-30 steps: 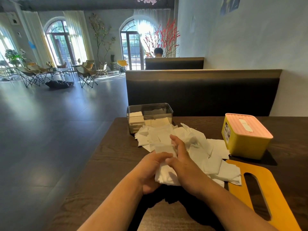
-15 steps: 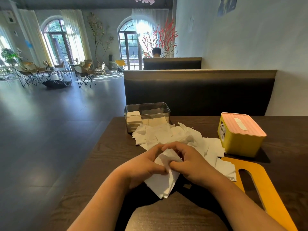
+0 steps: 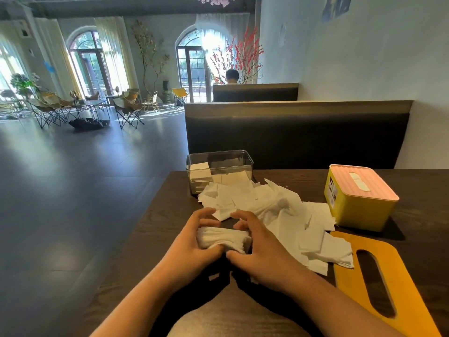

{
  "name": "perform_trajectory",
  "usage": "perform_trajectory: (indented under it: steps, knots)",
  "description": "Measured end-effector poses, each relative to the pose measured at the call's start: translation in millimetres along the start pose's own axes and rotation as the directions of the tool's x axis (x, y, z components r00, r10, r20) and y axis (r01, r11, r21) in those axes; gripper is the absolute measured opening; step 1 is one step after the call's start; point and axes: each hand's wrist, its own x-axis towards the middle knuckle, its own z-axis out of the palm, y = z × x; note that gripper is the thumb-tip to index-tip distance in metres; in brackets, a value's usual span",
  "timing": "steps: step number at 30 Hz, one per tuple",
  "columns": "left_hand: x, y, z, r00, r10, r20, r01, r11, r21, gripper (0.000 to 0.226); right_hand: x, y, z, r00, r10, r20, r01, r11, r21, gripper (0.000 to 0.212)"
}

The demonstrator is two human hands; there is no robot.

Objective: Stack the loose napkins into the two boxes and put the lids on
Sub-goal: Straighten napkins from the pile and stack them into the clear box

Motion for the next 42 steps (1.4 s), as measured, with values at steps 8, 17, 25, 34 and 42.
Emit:
perform_trajectory:
  steps: [8, 17, 25, 34, 42]
  knots:
    - [4.8, -7.4, 4.8, 0.993, -0.065, -0.102, 0.058, 0.996, -0.070, 0.065, 5.7, 6.4, 5.9, 0.988, 0.051, -0.146, -0.039, 0.996, 0.082, 0.038]
    - [4.4, -4.6, 13.2, 0.997, -0.076, -0.020, 0.071, 0.980, -0.186, 0.078, 5.1, 1.9, 15.0, 0.997, 0.076, 0.008, -0.077, 0.994, 0.079, 0.068]
    - [6.2, -5.3, 12.1, 0.998, -0.030, -0.063, 0.016, 0.979, -0.202, 0.075, 4.9, 2.1, 13.4, 0.987, 0.004, -0.158, 0.025, 0.983, 0.183, 0.059]
    - [9.2, -8.4, 12.5, 0.995, -0.066, -0.074, 0.066, 0.998, -0.001, 0.048, 2.6, 0.5, 9.4, 0.998, 0.068, 0.002, -0.067, 0.990, 0.128, 0.074]
    - [9.0, -7.5, 11.7, 0.994, -0.082, -0.067, 0.073, 0.988, -0.135, 0.044, 5.8, 7.2, 9.1, 0.990, 0.059, -0.127, -0.034, 0.980, 0.197, 0.049]
